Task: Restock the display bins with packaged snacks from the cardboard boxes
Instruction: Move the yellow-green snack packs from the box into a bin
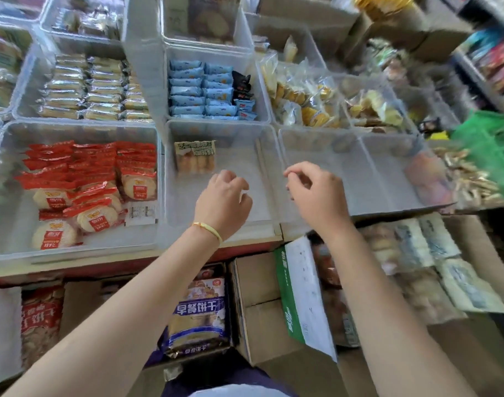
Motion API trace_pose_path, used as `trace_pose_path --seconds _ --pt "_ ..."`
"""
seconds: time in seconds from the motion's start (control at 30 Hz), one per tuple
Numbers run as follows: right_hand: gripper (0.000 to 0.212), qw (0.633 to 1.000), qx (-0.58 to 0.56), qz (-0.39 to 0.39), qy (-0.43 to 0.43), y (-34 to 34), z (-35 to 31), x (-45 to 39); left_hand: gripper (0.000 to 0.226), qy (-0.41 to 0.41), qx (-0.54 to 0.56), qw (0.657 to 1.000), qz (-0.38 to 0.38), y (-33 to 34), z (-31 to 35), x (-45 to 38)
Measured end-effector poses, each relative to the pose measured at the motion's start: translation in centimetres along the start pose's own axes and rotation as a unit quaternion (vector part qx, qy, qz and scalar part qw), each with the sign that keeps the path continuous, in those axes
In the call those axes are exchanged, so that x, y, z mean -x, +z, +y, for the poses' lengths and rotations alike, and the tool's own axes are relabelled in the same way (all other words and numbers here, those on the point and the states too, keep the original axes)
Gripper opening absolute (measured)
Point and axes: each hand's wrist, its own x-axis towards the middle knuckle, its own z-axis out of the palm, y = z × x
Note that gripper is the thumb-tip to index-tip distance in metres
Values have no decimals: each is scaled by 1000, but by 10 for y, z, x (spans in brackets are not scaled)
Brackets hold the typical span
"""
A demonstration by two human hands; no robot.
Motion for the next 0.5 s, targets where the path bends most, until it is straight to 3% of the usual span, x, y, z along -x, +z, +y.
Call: trace_pose_path --seconds 0.17,0.27,0.4,0.5 --pt "18 988 -47 105 106 -86 48 69 21 125 50 990 -46 4 96 29" --pt "17 983 -42 108 140 -113 85 97 21 176 32 982 -67 15 146 49" --pt "19 983 20 74 169 -134 148 119 24 154 10 979 -133 56 194 68" --pt "40 968 42 59 240 -143 198 131 27 106 -2 977 -186 102 215 82"
